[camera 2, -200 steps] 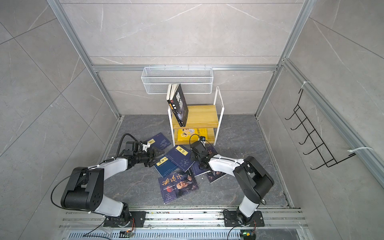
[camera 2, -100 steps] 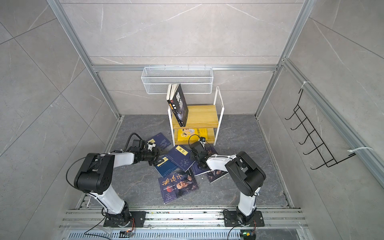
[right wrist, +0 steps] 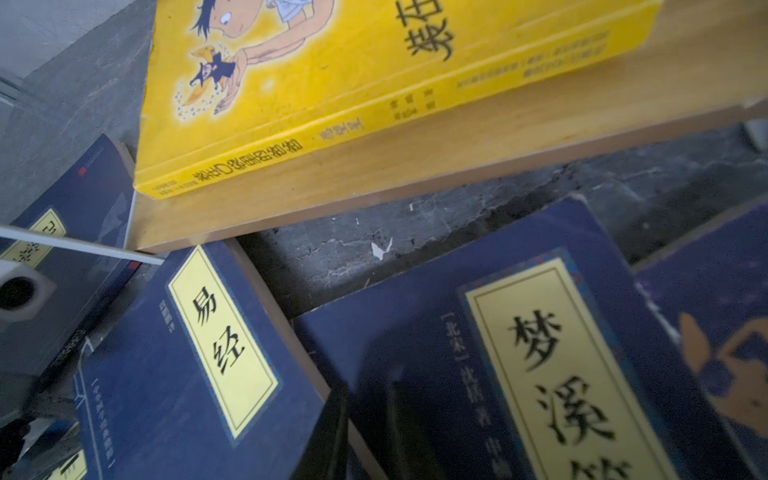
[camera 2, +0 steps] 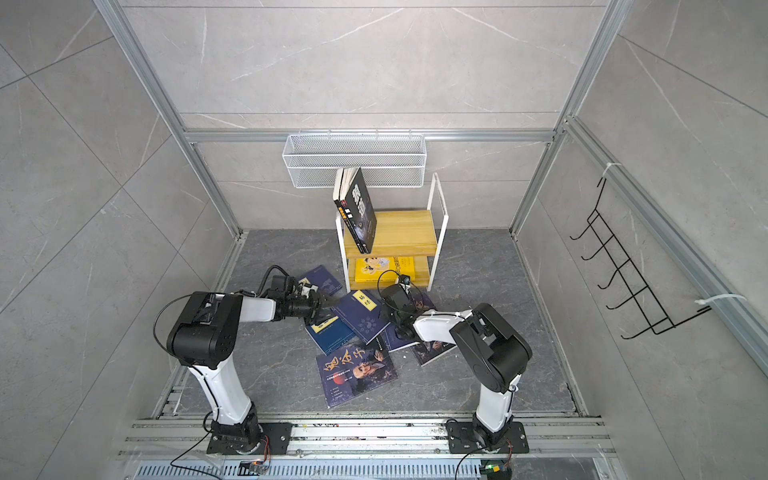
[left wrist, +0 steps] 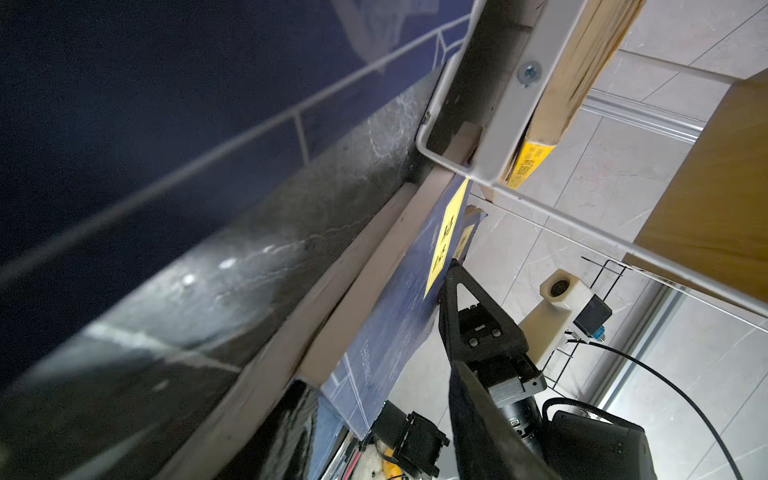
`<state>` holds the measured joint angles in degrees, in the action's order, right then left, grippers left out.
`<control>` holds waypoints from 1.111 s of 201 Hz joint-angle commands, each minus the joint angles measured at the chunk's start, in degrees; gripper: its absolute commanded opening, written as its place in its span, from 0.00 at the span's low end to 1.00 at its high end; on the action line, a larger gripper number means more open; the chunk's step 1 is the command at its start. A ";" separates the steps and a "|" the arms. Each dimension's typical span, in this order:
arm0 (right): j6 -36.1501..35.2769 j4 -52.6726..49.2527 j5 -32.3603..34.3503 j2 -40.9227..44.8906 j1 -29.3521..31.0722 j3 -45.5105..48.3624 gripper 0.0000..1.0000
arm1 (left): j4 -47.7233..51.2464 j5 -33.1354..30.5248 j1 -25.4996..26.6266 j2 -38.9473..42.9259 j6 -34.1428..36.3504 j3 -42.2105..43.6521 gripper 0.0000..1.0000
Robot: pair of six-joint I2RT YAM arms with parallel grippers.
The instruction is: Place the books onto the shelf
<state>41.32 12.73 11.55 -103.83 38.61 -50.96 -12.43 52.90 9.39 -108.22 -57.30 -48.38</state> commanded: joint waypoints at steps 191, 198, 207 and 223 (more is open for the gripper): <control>-17.06 -11.32 6.77 12.63 9.88 0.03 0.46 | 4.52 -5.29 1.86 12.40 1.38 4.34 0.00; -19.51 -11.29 8.05 13.48 11.49 -0.30 0.51 | 4.43 -5.95 1.91 13.31 1.46 5.05 0.00; -22.82 -11.81 9.86 14.19 13.60 -1.12 0.59 | 4.89 -6.84 2.02 14.65 2.22 5.54 0.00; -27.92 -14.73 12.20 14.10 17.64 -4.08 0.66 | 7.42 -8.24 2.19 17.16 4.19 5.59 0.00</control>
<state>24.21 2.96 17.85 -90.83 51.20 -51.22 -8.45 46.17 11.00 -95.90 -56.77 -43.00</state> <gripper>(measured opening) 0.633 0.097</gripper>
